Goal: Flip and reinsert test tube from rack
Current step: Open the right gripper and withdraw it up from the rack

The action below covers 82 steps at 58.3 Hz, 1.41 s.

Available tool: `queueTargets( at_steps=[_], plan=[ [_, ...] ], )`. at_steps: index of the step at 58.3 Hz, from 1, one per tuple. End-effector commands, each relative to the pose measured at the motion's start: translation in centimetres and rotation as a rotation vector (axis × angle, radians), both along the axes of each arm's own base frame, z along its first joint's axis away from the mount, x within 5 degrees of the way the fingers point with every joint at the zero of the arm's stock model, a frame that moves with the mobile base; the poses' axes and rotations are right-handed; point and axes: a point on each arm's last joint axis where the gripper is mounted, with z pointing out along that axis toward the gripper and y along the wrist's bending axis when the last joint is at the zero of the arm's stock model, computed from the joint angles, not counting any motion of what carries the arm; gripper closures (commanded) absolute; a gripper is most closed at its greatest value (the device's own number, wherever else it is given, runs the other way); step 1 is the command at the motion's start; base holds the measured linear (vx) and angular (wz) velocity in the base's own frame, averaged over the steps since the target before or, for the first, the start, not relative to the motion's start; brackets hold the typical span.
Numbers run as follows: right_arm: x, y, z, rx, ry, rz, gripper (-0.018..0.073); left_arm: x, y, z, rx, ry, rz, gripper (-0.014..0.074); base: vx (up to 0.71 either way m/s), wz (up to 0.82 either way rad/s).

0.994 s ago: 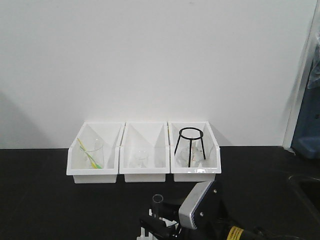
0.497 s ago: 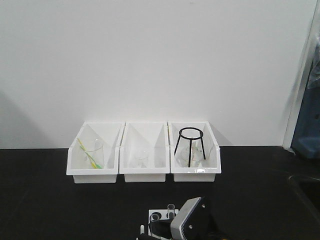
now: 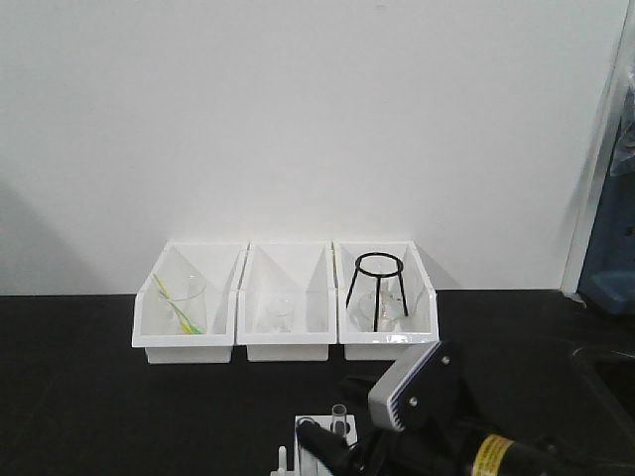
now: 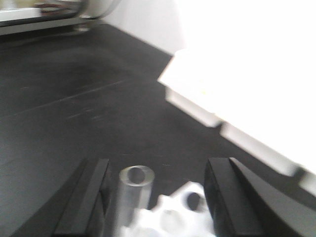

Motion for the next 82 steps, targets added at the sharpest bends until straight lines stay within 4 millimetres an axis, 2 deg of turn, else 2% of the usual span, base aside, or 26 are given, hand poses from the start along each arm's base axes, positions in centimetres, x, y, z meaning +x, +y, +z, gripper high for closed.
queueTargets(
  at_steps=[1, 6, 8, 11, 13, 17, 23, 27, 32, 38, 49, 66, 76, 82],
  plan=[
    [-1.2, -1.7, 3.9, 0.042, -0.028, -0.106, 0.0129, 0.0, -0.1, 0.9, -0.021, -0.090, -0.014, 0.0602, 0.00, 0.00],
    [-2.9, -3.8, 6.1, 0.026, -0.010, -0.227, 0.0259, 0.0, -0.1, 0.9, -0.021, -0.090, -0.014, 0.0602, 0.00, 0.00],
    [-3.6, -4.7, 6.7, 0.015, 0.003, -0.282, 0.0340, 0.0, -0.1, 0.9, -0.021, -0.090, -0.014, 0.0602, 0.00, 0.00],
    [-4.8, -6.3, 7.5, -0.004, 0.027, -0.372, 0.0508, 0.0, -0.1, 0.9, -0.021, -0.090, -0.014, 0.0602, 0.00, 0.00],
    [-5.6, -7.2, 7.8, -0.016, 0.044, -0.422, 0.0578, 0.0, -0.1, 0.9, -0.021, -0.090, -0.014, 0.0602, 0.00, 0.00],
    [-7.5, -8.8, 8.0, -0.026, 0.052, -0.480, 0.0575, 0.0, -0.1, 0.9, -0.021, -0.090, -0.014, 0.0602, 0.00, 0.00],
    [-10.7, -10.6, 7.0, 0.005, 0.014, -0.482, 0.0572, 0.0, -0.1, 0.9, -0.021, -0.090, -0.014, 0.0602, 0.00, 0.00],
    [-12.4, -11.1, 5.8, 0.030, -0.033, -0.447, 0.0573, 0.0, -0.1, 0.9, -0.021, -0.090, -0.014, 0.0602, 0.00, 0.00],
    [-13.6, -11.2, 4.4, -0.008, -0.130, -0.375, 0.0573, 0.0, -0.1, 0.9, -0.021, -0.090, -0.014, 0.0602, 0.00, 0.00],
    [-14.1, -11.1, 3.3, -0.088, -0.208, -0.317, 0.0570, 0.0, -0.1, 0.9, -0.021, -0.090, -0.014, 0.0602, 0.00, 0.00],
    [-14.1, -11.1, 2.2, -0.134, -0.204, -0.307, 0.0570, 0.0, -0.1, 0.9, -0.021, -0.090, -0.014, 0.0602, 0.00, 0.00],
    [-14.1, -11.1, 2.2, -0.133, -0.204, -0.308, 0.0570, 0.0, -0.1, 0.9, -0.021, -0.090, -0.014, 0.0602, 0.00, 0.00],
    [-15.3, -12.5, 2.6, 0.003, -0.162, -0.406, 0.0570, 0.0, -0.1, 0.9, -0.021, -0.090, -0.014, 0.0602, 0.00, 0.00],
    [-16.3, -14.0, 1.4, 0.068, -0.149, -0.518, 0.0570, 0.0, -0.1, 0.9, -0.021, -0.090, -0.014, 0.0602, 0.00, 0.00]
  ],
)
